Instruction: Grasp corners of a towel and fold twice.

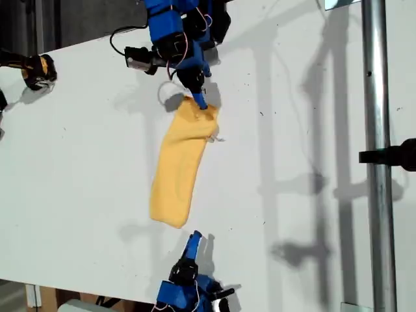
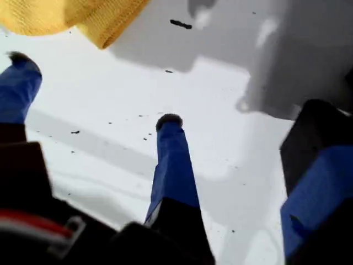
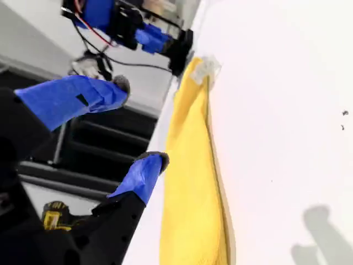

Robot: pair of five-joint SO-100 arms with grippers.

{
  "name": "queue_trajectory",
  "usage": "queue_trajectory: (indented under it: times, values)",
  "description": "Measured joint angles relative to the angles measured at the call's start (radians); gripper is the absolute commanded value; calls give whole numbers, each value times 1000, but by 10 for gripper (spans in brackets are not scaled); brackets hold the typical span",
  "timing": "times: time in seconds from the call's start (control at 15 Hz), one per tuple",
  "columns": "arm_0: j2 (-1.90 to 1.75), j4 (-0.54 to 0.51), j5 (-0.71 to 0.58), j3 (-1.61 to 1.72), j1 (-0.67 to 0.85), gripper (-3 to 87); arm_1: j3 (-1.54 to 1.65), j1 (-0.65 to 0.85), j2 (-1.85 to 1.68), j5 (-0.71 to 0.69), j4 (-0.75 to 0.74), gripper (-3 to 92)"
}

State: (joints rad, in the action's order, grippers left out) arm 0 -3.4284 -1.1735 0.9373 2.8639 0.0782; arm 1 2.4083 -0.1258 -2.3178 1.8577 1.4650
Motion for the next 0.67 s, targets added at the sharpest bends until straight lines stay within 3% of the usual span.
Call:
queue_trajectory:
  times: [0.2,0.67]
  values:
    - [-31,-2,11,38,-9,190,135,87,-3,-20,-232,432]
    - [-32,-2,20,41,-17,131,135,221,319,-118,-531,450]
